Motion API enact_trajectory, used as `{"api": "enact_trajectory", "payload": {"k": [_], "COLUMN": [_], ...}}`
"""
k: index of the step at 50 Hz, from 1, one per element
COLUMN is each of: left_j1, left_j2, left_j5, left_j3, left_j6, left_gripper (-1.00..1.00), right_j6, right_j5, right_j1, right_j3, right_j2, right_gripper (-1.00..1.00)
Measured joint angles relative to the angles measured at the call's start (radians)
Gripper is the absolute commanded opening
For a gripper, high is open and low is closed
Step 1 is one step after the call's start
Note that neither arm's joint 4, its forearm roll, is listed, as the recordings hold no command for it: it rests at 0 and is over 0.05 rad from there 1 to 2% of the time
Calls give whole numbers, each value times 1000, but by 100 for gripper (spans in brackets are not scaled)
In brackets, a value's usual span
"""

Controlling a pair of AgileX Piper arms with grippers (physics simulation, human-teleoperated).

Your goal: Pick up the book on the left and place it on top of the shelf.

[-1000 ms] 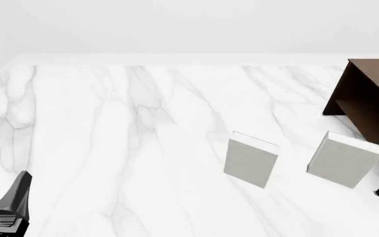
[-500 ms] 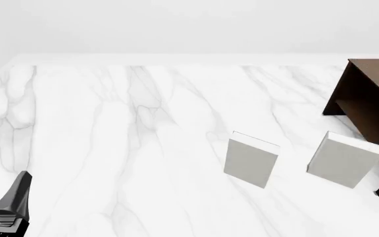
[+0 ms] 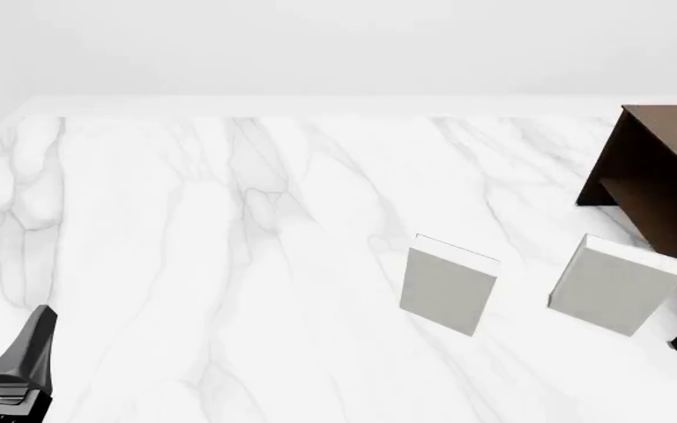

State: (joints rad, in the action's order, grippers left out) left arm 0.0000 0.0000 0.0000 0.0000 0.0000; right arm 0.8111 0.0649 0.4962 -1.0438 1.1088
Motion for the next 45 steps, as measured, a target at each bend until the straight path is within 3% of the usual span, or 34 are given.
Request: {"api": "enact_trajectory", "payload": {"k": [45], "left_j1": [0], "left_j2": [0], "left_j5": [0], "left_j3": [0], "left_j6": [0], "left_gripper": [100], "right_j6": [-17], "right_j5": [-117], "right_j1": [44], "right_j3": [-33], "right_j2": [174], "right_gripper": [-100]}}
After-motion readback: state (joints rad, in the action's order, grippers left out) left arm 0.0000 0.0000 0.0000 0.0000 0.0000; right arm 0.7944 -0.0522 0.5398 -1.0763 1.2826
